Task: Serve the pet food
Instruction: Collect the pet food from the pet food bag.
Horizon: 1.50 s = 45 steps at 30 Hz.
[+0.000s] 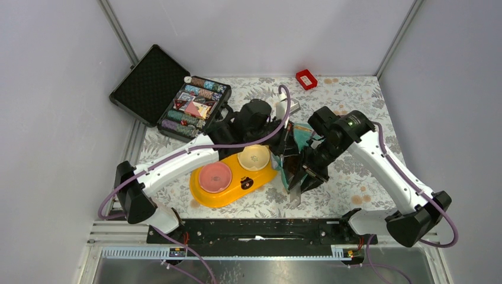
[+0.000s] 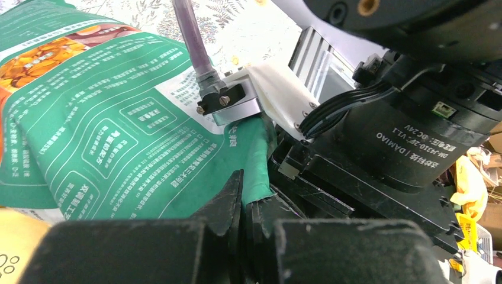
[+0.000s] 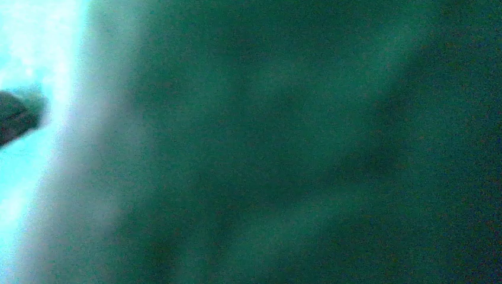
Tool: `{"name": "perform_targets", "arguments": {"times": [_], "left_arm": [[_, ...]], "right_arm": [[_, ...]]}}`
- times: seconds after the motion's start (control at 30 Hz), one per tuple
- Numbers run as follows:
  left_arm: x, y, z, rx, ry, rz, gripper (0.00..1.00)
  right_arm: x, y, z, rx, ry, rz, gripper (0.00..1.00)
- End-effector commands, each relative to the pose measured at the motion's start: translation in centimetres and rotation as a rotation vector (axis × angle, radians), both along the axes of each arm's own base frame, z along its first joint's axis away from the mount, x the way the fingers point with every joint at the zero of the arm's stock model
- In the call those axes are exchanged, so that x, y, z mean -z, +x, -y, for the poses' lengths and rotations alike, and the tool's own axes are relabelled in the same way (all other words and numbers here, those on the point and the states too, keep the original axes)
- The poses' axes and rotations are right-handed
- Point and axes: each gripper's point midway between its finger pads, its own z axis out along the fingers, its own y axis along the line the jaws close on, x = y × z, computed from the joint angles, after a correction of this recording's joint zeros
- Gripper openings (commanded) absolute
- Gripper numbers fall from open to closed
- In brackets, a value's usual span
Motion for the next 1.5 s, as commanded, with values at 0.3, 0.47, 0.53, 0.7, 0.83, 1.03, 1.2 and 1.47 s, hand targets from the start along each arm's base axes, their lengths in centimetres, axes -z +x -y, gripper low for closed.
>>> {"name": "perform_targets", "arguments": {"times": [0.3, 0.47, 0.53, 0.7, 0.83, 1.03, 1.2, 1.47], "left_arm": [[-16.1, -3.3, -1.7, 0.080, -0.457, 0.227, 0.00], [-16.3, -3.4, -1.6, 0.087, -0.469, 0.219, 0.00], [-16.3, -3.5, -1.3, 0.092, -0.475, 0.206, 0.00], [-15.9, -4.0, -0.2, 0.123, -0.467, 0.169, 0.00], [-16.0, -4.1, 0.2, 0.130, -0.484, 0.167, 0.00], [-16.0, -3.8, 0.4, 0.123, -0.479, 0.165, 0.00], [-15.5, -3.5, 0.7, 0.114, -0.469, 0.153, 0.00], [-14.6, -2.1, 2.1, 0.072, -0.443, 0.115, 0.00]], "right_arm": [[5.4, 5.2, 1.2, 0.046, -0.184, 0.061, 0.00], [5.5, 7.3, 3.9, 0.071, -0.347, 0.222, 0.00], [5.6, 7.7, 4.0, 0.081, -0.352, 0.248, 0.00], [7.1, 8.3, 4.3, 0.108, -0.381, 0.275, 0.00], [8.8, 8.9, 4.7, 0.085, -0.423, 0.283, 0.00], [10.1, 11.4, 5.7, 0.023, -0.506, 0.368, 0.00], [8.2, 14.0, 6.7, -0.029, -0.524, 0.574, 0.00], [6.7, 14.6, 6.3, -0.038, -0.368, 0.859, 0.00]]}}
